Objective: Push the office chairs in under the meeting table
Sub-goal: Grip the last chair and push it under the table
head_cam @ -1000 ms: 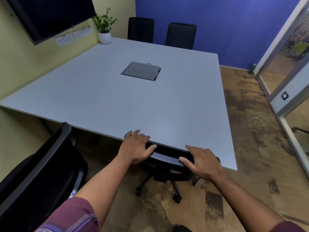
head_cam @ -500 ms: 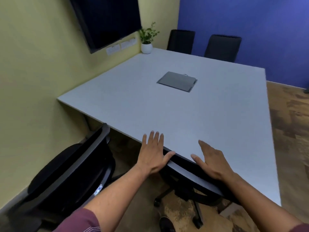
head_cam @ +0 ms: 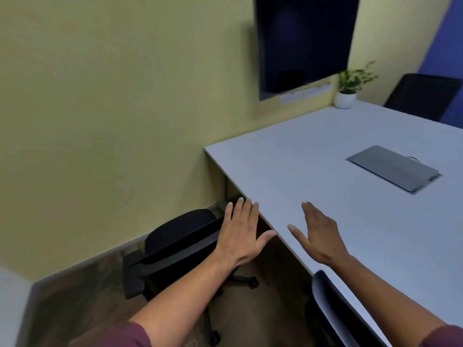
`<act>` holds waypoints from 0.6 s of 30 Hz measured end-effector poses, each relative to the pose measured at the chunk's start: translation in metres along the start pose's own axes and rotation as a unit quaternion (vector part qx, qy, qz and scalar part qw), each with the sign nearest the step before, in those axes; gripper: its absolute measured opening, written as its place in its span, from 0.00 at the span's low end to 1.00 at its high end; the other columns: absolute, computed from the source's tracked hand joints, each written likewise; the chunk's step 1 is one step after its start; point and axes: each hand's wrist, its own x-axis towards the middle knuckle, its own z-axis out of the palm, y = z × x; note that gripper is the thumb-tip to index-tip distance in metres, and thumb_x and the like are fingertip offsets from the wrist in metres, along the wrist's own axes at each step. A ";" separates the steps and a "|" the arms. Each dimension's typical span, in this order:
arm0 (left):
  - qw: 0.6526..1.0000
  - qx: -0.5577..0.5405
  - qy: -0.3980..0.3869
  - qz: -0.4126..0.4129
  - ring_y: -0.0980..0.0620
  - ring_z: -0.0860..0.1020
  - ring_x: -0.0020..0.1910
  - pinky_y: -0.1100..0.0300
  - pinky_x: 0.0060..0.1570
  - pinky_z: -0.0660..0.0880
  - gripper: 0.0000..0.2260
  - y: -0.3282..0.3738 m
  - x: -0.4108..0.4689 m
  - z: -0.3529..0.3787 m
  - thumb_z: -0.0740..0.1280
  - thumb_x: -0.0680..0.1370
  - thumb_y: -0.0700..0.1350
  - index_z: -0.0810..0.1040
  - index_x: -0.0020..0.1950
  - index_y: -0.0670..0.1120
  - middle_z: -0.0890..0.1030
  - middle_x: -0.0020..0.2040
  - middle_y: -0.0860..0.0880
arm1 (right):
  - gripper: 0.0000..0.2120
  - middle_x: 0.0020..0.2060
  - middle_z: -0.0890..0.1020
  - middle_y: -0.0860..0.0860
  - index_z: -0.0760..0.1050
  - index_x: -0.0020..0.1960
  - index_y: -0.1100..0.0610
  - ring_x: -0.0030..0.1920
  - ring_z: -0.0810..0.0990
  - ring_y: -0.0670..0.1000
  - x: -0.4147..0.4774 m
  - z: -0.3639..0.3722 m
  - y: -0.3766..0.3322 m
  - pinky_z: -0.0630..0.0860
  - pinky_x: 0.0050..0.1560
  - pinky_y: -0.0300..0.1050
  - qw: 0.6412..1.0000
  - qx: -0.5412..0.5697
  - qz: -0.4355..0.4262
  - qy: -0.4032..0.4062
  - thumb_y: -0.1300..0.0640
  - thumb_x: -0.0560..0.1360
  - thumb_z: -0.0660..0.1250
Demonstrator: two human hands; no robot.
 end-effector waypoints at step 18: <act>0.940 0.071 -0.055 -0.330 0.40 0.55 0.86 0.39 0.85 0.48 0.47 -0.139 -0.112 0.012 0.37 0.81 0.76 0.57 0.87 0.43 0.61 0.86 0.41 | 0.47 0.87 0.49 0.54 0.47 0.87 0.56 0.86 0.44 0.54 0.101 0.072 -0.163 0.45 0.84 0.56 0.942 -0.063 -0.317 -0.089 0.23 0.82 0.42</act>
